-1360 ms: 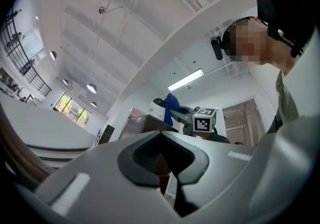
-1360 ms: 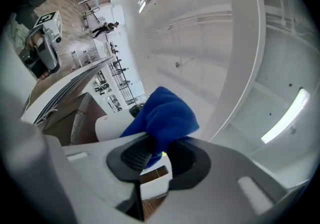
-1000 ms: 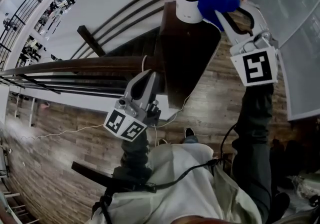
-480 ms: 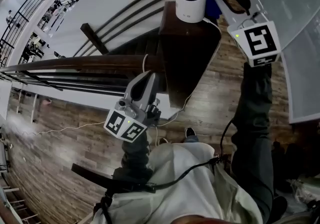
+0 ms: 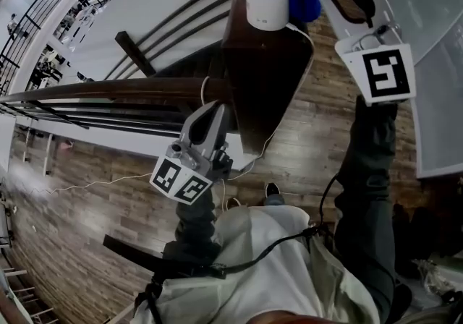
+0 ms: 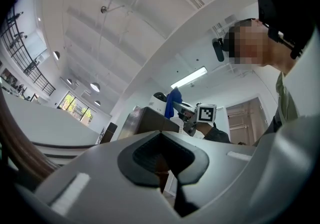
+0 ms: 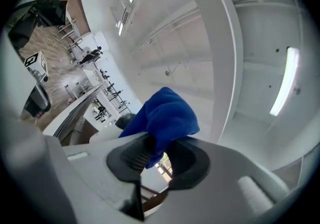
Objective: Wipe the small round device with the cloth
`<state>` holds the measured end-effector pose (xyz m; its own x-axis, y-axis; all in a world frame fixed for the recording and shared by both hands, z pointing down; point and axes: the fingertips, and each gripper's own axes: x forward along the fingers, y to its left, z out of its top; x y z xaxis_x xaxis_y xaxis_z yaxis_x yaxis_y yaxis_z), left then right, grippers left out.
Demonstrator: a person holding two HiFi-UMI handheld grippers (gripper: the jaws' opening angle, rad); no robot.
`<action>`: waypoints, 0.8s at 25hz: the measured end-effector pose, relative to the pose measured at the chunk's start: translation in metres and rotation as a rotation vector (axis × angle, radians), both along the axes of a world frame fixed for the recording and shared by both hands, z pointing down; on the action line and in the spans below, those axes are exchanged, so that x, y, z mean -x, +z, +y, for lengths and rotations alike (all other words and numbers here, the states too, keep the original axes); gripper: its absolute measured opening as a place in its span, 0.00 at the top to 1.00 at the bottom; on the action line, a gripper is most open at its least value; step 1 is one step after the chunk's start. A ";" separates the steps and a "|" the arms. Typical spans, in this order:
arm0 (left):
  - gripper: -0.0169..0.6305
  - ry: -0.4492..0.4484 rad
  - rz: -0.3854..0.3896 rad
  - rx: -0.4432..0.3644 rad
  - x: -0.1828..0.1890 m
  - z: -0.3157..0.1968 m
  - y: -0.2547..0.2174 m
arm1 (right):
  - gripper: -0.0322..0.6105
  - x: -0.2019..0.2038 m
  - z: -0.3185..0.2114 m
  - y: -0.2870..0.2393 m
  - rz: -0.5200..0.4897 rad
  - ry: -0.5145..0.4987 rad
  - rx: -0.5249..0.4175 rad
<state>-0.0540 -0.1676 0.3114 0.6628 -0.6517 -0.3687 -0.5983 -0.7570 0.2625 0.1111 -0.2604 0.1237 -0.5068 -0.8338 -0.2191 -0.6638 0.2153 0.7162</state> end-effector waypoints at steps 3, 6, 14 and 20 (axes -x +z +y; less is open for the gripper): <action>0.97 -0.013 0.013 -0.004 0.004 0.003 -0.002 | 0.82 -0.004 0.038 -0.011 -0.171 -0.065 -0.088; 0.97 -0.031 0.017 -0.012 0.009 0.004 -0.005 | 0.82 -0.018 0.072 0.016 -0.359 -0.162 -0.067; 0.97 -0.065 0.042 -0.050 0.003 0.010 -0.019 | 0.82 -0.016 0.113 0.090 -0.480 -0.118 0.034; 0.97 -0.073 0.056 -0.081 -0.004 0.015 -0.030 | 0.82 0.002 0.125 0.114 -0.459 -0.150 0.066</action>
